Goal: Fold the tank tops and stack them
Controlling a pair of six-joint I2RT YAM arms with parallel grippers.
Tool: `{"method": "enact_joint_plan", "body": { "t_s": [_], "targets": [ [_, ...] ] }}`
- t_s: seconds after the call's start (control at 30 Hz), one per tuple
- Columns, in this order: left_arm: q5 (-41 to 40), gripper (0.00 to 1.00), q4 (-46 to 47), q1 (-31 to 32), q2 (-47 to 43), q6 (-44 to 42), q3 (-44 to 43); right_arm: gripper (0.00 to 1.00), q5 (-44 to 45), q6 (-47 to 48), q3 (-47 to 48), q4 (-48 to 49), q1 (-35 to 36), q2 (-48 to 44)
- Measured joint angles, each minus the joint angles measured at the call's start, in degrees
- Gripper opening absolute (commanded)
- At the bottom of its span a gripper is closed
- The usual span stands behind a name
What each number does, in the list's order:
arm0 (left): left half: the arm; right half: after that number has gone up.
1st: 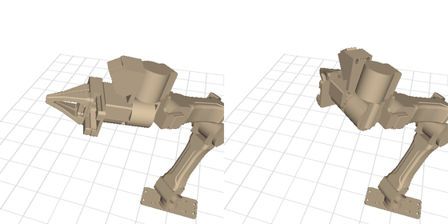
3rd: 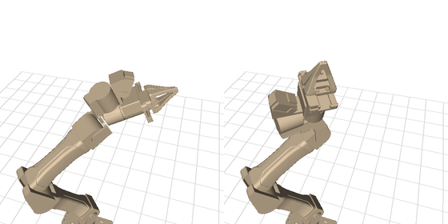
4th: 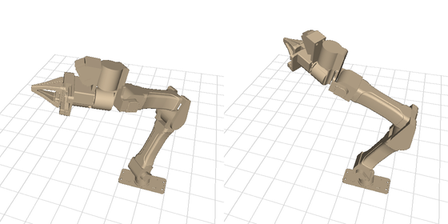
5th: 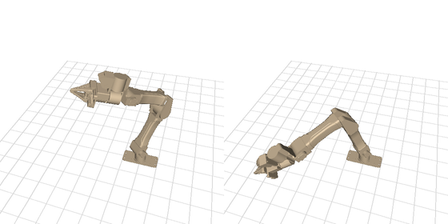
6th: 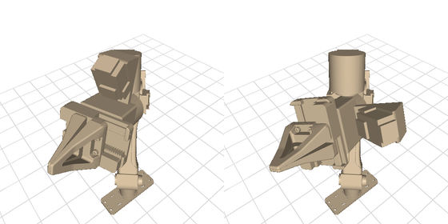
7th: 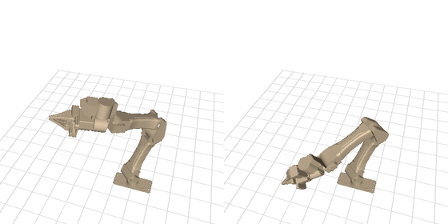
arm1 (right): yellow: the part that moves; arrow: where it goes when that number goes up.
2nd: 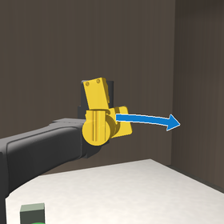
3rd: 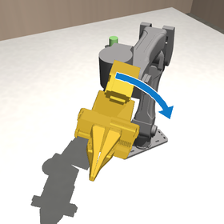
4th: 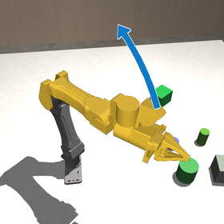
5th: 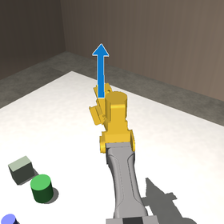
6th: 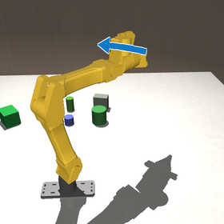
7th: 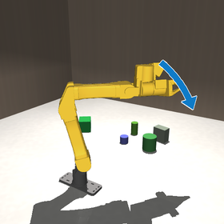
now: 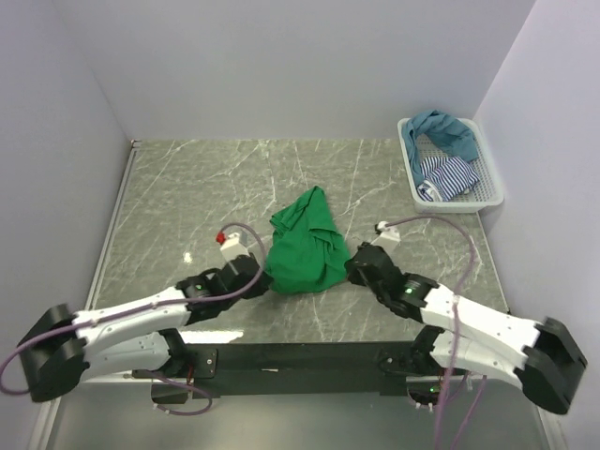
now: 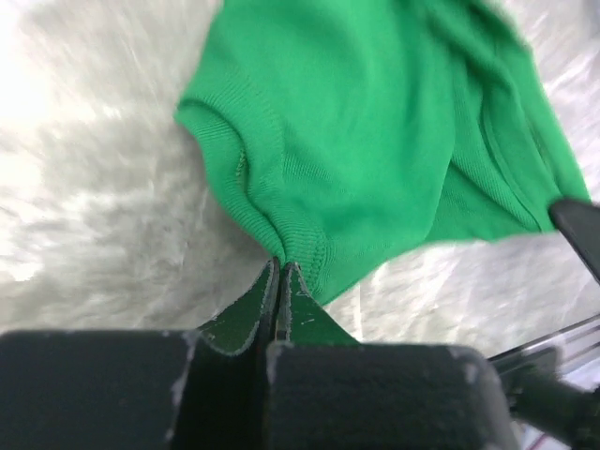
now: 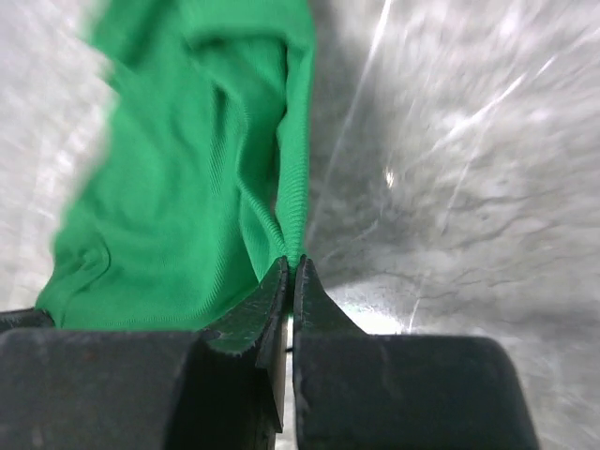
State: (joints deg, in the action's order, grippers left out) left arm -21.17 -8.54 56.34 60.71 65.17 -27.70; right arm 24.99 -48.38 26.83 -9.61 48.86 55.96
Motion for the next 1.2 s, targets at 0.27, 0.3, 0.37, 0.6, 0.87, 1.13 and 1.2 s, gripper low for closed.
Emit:
{"method": "enact_joint_plan", "body": {
  "t_s": [0.27,0.3,0.37,0.6,0.87,1.13,1.2],
  "targets": [
    [-1.7,0.0,-11.1,-7.8,-13.4,-6.3,-13.2,0.0,6.0,4.2,11.8,-11.7,-0.7,-16.4],
    [-2.1,0.0,-12.3,-8.5,-13.8,-7.4,-16.3,0.0,6.6,5.1,14.6,-12.6,-0.8,-16.7],
    [-2.9,0.0,-14.2,-9.3,-14.0,-9.2,-22.3,0.0,7.1,7.2,20.6,-14.1,-0.8,-16.7],
    [-3.5,0.01,-18.9,-9.6,-13.1,-15.8,-42.4,0.0,7.3,14.4,38.1,-16.0,-0.8,-15.9],
    [-1.1,0.01,-23.9,-9.5,-11.5,-20.5,-58.6,0.0,4.6,19.8,53.5,-17.3,-0.8,-14.8],
    [-0.8,0.01,-24.1,-9.4,-10.4,-21.5,-60.4,0.0,4.7,24.2,60.2,-16.8,-0.8,-8.9],
    [-1.1,0.01,-23.0,-9.8,-8.4,-21.4,-59.6,0.0,5.8,25.4,60.0,-16.2,-1.3,-6.1]
  ]
}}
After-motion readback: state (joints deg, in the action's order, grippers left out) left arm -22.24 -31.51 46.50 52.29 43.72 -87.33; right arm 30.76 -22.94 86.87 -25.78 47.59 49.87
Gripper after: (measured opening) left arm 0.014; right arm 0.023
